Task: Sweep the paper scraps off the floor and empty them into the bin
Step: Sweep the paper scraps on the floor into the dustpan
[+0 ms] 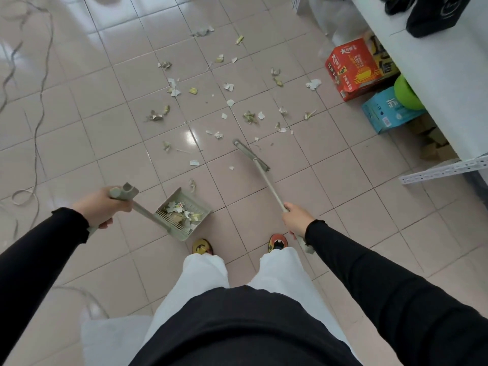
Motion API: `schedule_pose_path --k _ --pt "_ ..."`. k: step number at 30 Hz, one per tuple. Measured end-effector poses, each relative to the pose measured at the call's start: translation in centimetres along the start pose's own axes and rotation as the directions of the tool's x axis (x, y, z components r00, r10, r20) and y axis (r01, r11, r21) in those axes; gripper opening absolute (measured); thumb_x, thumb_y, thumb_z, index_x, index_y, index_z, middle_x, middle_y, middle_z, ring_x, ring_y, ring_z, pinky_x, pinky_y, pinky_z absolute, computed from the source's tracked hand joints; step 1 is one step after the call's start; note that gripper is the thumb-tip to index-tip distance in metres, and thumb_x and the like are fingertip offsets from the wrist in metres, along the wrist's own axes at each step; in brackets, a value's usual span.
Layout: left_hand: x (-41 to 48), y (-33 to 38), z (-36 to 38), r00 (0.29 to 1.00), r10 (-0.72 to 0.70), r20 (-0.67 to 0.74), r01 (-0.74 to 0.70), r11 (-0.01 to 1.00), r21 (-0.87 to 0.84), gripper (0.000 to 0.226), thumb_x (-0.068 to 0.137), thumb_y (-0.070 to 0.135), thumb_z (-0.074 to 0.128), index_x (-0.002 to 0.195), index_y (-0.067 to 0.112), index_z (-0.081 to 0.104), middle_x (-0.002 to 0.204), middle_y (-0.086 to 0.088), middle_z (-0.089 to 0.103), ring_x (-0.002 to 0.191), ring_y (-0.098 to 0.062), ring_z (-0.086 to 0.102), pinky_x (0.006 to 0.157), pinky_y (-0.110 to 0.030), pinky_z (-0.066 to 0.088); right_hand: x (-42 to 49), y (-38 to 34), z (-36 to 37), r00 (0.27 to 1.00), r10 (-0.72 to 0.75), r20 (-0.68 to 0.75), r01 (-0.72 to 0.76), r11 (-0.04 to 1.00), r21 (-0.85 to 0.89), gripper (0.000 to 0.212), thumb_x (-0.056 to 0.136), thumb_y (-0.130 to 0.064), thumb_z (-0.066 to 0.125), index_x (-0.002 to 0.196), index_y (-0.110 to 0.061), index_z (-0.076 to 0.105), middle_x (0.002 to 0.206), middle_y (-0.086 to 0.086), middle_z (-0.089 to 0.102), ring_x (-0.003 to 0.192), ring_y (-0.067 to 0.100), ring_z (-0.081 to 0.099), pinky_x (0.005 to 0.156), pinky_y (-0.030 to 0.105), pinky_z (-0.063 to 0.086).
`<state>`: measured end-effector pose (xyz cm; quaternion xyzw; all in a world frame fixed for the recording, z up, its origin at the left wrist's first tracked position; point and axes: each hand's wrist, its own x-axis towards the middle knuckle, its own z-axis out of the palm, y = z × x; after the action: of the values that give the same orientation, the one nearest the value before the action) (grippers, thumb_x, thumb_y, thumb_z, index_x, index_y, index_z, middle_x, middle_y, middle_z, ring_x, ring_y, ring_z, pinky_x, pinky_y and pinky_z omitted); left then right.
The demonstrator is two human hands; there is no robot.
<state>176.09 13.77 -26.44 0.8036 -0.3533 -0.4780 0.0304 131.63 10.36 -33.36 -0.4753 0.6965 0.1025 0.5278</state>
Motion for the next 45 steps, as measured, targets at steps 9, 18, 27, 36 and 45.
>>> schedule_pose_path --k 9,18,27,36,45 --pt "6.1 -2.8 -5.0 0.997 0.034 0.072 -0.040 0.996 0.080 0.014 0.087 0.006 0.063 0.100 0.008 0.066 0.075 -0.013 0.047 0.050 -0.021 0.039 0.043 -0.022 0.031 1.3 -7.8 9.2 0.994 0.102 -0.031 -0.106 0.978 -0.180 0.037 0.096 -0.005 0.035 0.129 -0.005 0.052 0.121 0.019 0.061 0.099 0.035 0.060 0.076 0.034 0.048" --pt "7.7 -2.0 -6.6 0.997 0.021 0.070 -0.023 0.999 0.025 0.016 0.081 0.004 0.063 0.097 0.001 0.063 0.074 -0.009 0.045 0.055 -0.021 0.040 0.048 -0.024 0.033 -4.9 -9.6 13.6 0.947 0.111 0.302 -0.123 0.992 0.020 0.042 0.097 -0.010 0.034 0.136 -0.019 0.049 0.081 0.007 0.049 0.050 0.015 0.043 0.040 0.023 0.041" --pt "7.5 -2.7 -6.5 0.996 0.020 0.091 -0.020 1.000 0.002 0.015 0.085 0.007 0.062 0.100 0.002 0.064 0.080 -0.011 0.047 0.055 -0.021 0.041 0.047 -0.025 0.034 -7.6 -10.9 13.4 0.975 0.032 0.221 -0.018 0.998 -0.066 0.049 0.097 -0.008 0.035 0.145 -0.012 0.040 0.069 0.001 0.041 0.051 0.015 0.041 0.043 0.024 0.038" --pt "6.9 -2.7 -5.3 0.995 0.051 0.088 -0.048 0.998 -0.035 0.014 0.088 0.014 0.063 0.100 0.006 0.063 0.094 -0.016 0.063 0.055 -0.020 0.042 0.046 -0.024 0.037 -6.8 -10.1 13.2 0.947 0.067 0.313 -0.107 0.988 0.115 0.050 0.097 -0.009 0.038 0.146 -0.018 0.042 0.088 0.008 0.052 0.051 0.013 0.047 0.043 0.025 0.043" --pt "6.6 4.6 -2.3 0.974 0.153 0.170 -0.157 0.987 0.015 0.022 0.087 0.011 0.063 0.106 0.001 0.062 0.078 -0.009 0.049 0.054 -0.019 0.041 0.048 -0.024 0.036 -7.3 -4.0 8.7 0.990 0.084 0.113 -0.118 0.934 0.338 0.058 0.096 -0.010 0.041 0.152 -0.024 0.035 0.088 0.009 0.050 0.043 0.011 0.040 0.036 0.024 0.036"
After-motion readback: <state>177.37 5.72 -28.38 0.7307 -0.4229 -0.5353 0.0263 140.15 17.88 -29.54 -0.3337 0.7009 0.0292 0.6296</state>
